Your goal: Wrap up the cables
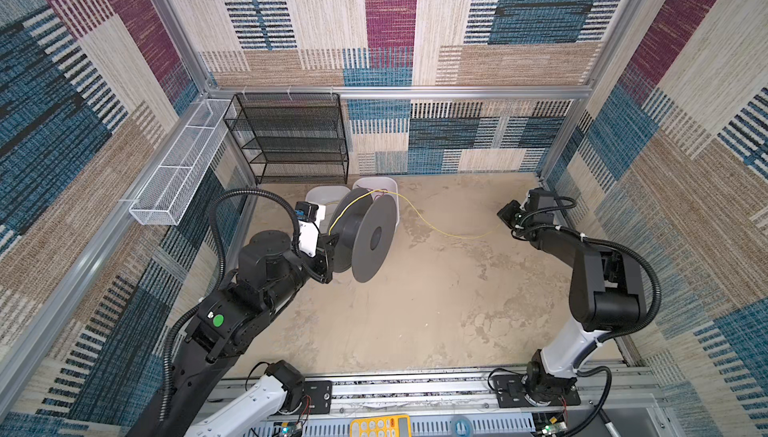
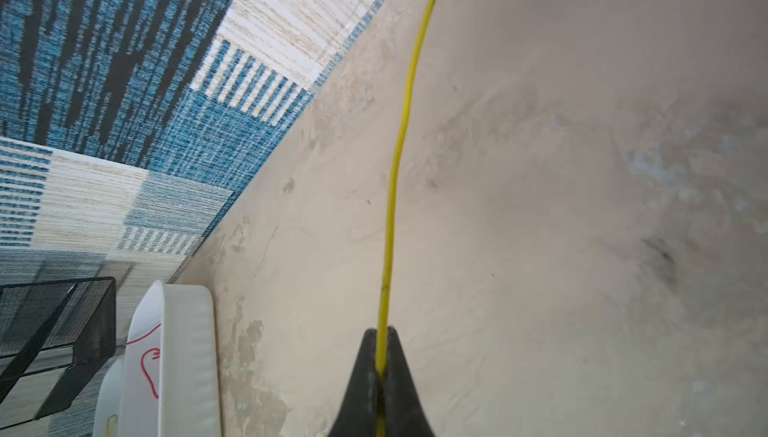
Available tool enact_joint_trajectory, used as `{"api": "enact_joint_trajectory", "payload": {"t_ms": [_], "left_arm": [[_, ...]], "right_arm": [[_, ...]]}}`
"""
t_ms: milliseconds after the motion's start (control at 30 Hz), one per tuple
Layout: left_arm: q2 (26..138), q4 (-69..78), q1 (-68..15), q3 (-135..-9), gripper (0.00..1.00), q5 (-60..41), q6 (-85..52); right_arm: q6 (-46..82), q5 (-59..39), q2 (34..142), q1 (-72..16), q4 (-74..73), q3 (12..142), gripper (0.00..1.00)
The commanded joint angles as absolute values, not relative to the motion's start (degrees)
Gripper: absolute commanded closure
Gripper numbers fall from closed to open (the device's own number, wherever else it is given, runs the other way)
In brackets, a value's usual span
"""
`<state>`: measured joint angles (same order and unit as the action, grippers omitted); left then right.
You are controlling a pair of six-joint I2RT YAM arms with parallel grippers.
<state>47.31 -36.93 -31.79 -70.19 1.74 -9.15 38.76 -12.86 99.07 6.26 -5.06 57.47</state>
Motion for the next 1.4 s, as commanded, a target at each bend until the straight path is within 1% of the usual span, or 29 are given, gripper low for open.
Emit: {"api": "enact_joint_trajectory", "payload": {"t_ms": [0, 167, 300, 467, 567, 767, 1033, 1200, 1367], "left_arm": [[49.35, -28.09, -29.24, -72.42, 1.0, -3.12, -11.85], [52.38, -18.91, -23.82, -72.61, 1.0, -5.88, -19.19], [54.4, -12.05, -22.15, -72.3, 1.0, -0.77, -22.98], [58.24, -5.77, -21.99, -73.51, 1.0, 10.84, -24.78], [61.62, -2.54, -22.02, -74.61, 1.0, 15.95, -24.86], [68.69, 5.75, -22.15, -76.65, 1.0, 26.43, -22.36], [82.13, 7.69, -23.86, -84.93, 1.0, 33.28, -13.66], [88.67, 8.53, -25.07, -88.65, 1.0, 36.6, -9.58], [93.15, 8.22, -26.58, -91.02, 1.0, 37.7, -7.1]], "right_arm": [[39.62, -12.29, 97.46, 5.51, -9.7, 54.35, 1.0], [39.98, -11.71, 95.17, 2.51, -11.2, 49.47, 1.0], [40.34, -10.33, 92.72, -1.42, -12.28, 45.13, 1.0], [40.52, -8.0, 88.6, -8.3, -11.71, 41.88, 1.0], [40.33, -5.77, 85.26, -13.34, -10.33, 41.22, 1.0], [40.09, -1.12, 77.66, -21.32, -6.07, 40.21, 1.0], [38.16, 5.18, 64.65, -27.25, 2.96, 43.99, 1.0], [37.42, 6.02, 58.21, -29.04, 6.84, 47.61, 1.0], [36.6, 3.88, 56.87, -30.46, 8.43, 51.62, 1.0]]}}
